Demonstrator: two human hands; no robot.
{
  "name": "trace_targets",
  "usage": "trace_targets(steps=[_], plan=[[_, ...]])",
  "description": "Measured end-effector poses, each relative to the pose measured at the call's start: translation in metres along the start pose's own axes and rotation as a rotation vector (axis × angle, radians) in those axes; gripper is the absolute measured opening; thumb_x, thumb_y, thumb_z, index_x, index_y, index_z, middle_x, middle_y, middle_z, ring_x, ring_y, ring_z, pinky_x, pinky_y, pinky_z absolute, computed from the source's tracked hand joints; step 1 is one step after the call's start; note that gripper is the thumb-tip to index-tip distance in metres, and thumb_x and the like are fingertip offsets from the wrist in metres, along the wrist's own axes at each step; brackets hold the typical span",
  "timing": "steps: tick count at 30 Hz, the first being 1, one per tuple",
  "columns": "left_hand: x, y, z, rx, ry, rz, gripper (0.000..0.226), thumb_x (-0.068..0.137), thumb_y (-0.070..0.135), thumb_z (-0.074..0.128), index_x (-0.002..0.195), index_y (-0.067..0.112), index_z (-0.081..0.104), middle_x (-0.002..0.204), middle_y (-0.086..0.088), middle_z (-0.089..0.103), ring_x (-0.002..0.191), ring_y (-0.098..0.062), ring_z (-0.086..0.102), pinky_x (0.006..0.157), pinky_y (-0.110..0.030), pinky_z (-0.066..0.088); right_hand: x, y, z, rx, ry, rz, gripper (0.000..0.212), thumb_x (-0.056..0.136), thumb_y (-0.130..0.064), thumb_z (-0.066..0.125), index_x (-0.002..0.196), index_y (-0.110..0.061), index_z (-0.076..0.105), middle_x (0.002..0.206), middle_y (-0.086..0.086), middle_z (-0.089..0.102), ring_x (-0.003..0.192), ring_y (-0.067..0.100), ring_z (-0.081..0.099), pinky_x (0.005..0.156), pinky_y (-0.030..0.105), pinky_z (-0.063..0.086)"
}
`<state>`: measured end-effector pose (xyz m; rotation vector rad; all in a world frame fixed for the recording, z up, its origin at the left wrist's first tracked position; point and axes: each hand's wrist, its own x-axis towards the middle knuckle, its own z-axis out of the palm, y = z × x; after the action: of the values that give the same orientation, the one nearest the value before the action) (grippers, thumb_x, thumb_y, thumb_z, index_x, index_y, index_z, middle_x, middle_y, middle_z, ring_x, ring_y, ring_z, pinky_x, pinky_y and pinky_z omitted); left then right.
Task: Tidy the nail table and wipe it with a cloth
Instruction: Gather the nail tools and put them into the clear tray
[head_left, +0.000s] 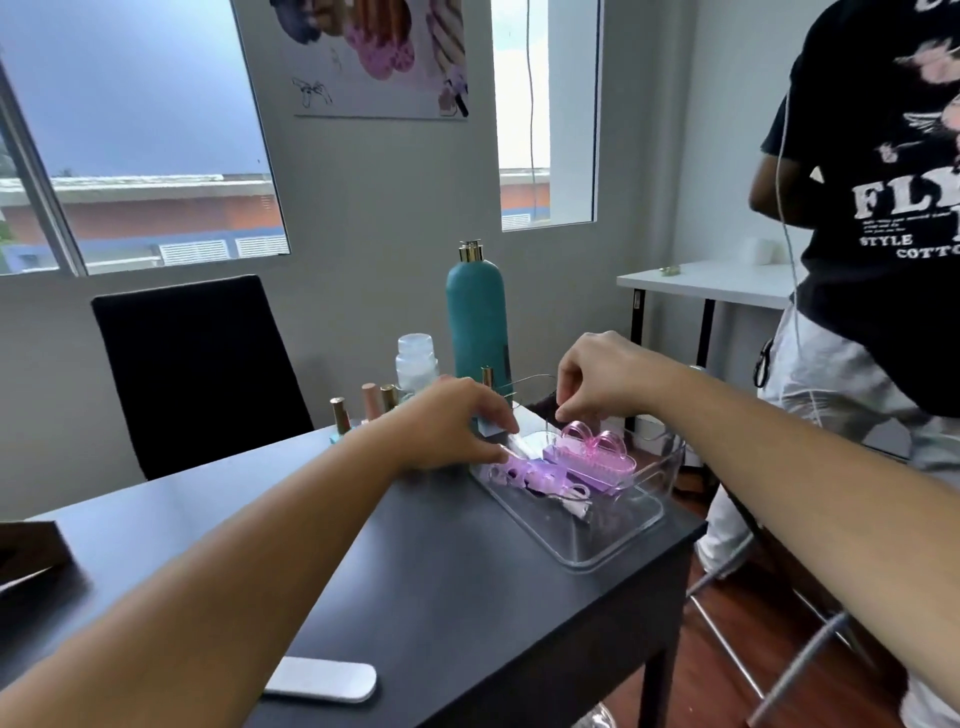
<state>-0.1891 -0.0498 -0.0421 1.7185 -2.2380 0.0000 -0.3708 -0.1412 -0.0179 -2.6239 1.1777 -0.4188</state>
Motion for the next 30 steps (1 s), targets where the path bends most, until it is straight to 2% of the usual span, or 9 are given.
trace_targets(steps=[2, 4, 7, 12, 14, 18, 21, 26, 30], plan=[[-0.012, -0.004, -0.009, 0.005, 0.049, -0.045, 0.025, 0.074, 0.029, 0.074, 0.099, 0.029, 0.071, 0.087, 0.018, 0.061, 0.073, 0.006, 0.052, 0.07, 0.001, 0.033, -0.006, -0.013, -0.001, 0.029, 0.024, -0.053, 0.012, 0.075, -0.02, 0.078, 0.067, -0.017, 0.069, 0.075, 0.0, 0.068, 0.067, 0.012, 0.066, 0.052, 0.017, 0.047], [-0.028, -0.01, -0.017, 0.007, 0.08, -0.107, 0.021, 0.073, 0.03, 0.074, 0.094, 0.032, 0.071, 0.085, 0.015, 0.065, 0.077, 0.001, 0.054, 0.072, -0.007, 0.036, -0.012, -0.031, -0.001, 0.069, 0.042, -0.118, 0.011, 0.075, -0.02, 0.078, 0.068, -0.018, 0.07, 0.076, 0.0, 0.068, 0.068, 0.012, 0.067, 0.054, 0.019, 0.051], [-0.063, -0.021, -0.026, -0.032, 0.101, -0.198, 0.02, 0.072, 0.028, 0.075, 0.092, 0.032, 0.071, 0.083, 0.017, 0.064, 0.076, 0.003, 0.055, 0.071, -0.013, 0.039, -0.021, -0.064, 0.006, 0.153, 0.019, -0.209, 0.006, 0.073, -0.018, 0.077, 0.071, -0.016, 0.073, 0.067, -0.002, 0.069, 0.061, 0.008, 0.063, 0.06, 0.022, 0.056], [-0.135, -0.042, -0.04, 0.03, 0.082, -0.324, 0.026, 0.072, 0.034, 0.077, 0.098, 0.029, 0.072, 0.096, 0.014, 0.067, 0.089, -0.002, 0.056, 0.079, -0.017, 0.039, -0.039, -0.119, 0.038, 0.113, -0.108, -0.352, 0.008, 0.073, -0.021, 0.077, 0.078, -0.016, 0.074, 0.064, -0.012, 0.064, 0.058, -0.001, 0.055, 0.058, 0.006, 0.045], [-0.165, -0.049, -0.041, 0.036, 0.073, -0.384, 0.025, 0.075, 0.033, 0.076, 0.099, 0.029, 0.071, 0.097, 0.016, 0.067, 0.091, -0.001, 0.056, 0.078, -0.015, 0.039, -0.045, -0.136, 0.053, 0.087, -0.168, -0.387, 0.012, 0.075, -0.022, 0.076, 0.082, -0.013, 0.074, 0.072, -0.005, 0.069, 0.062, 0.002, 0.058, 0.061, 0.01, 0.047], [-0.215, -0.054, -0.036, 0.041, 0.05, -0.499, 0.025, 0.077, 0.032, 0.073, 0.101, 0.029, 0.069, 0.101, 0.017, 0.066, 0.096, -0.001, 0.056, 0.083, -0.017, 0.041, -0.054, -0.156, 0.078, 0.08, -0.273, -0.39, 0.018, 0.076, -0.028, 0.077, 0.085, -0.014, 0.073, 0.081, 0.0, 0.073, 0.076, 0.013, 0.067, 0.074, 0.027, 0.056], [-0.24, -0.053, -0.034, 0.0, 0.001, -0.563, 0.029, 0.077, 0.036, 0.073, 0.105, 0.03, 0.068, 0.105, 0.016, 0.065, 0.1, -0.001, 0.056, 0.091, -0.021, 0.043, -0.056, -0.165, 0.095, 0.054, -0.31, -0.387, 0.019, 0.076, -0.031, 0.076, 0.085, -0.014, 0.072, 0.082, 0.002, 0.073, 0.078, 0.016, 0.069, 0.075, 0.032, 0.058], [-0.26, -0.046, -0.029, -0.072, -0.111, -0.603, 0.029, 0.074, 0.038, 0.075, 0.102, 0.036, 0.069, 0.106, 0.013, 0.065, 0.101, -0.001, 0.057, 0.093, -0.025, 0.044, -0.035, -0.161, 0.115, 0.024, -0.143, -0.27, 0.018, 0.081, -0.021, 0.071, 0.091, -0.006, 0.075, 0.091, 0.008, 0.073, 0.084, 0.019, 0.067, 0.08, 0.032, 0.056], [-0.263, -0.046, -0.028, -0.088, -0.076, -0.578, 0.016, 0.076, 0.028, 0.075, 0.091, 0.032, 0.072, 0.096, 0.014, 0.07, 0.088, 0.003, 0.061, 0.088, -0.021, 0.046, -0.015, -0.149, 0.129, 0.089, -0.064, -0.132, 0.022, 0.079, -0.021, 0.074, 0.094, -0.006, 0.076, 0.097, 0.01, 0.073, 0.092, 0.022, 0.065, 0.085, 0.031, 0.053]])
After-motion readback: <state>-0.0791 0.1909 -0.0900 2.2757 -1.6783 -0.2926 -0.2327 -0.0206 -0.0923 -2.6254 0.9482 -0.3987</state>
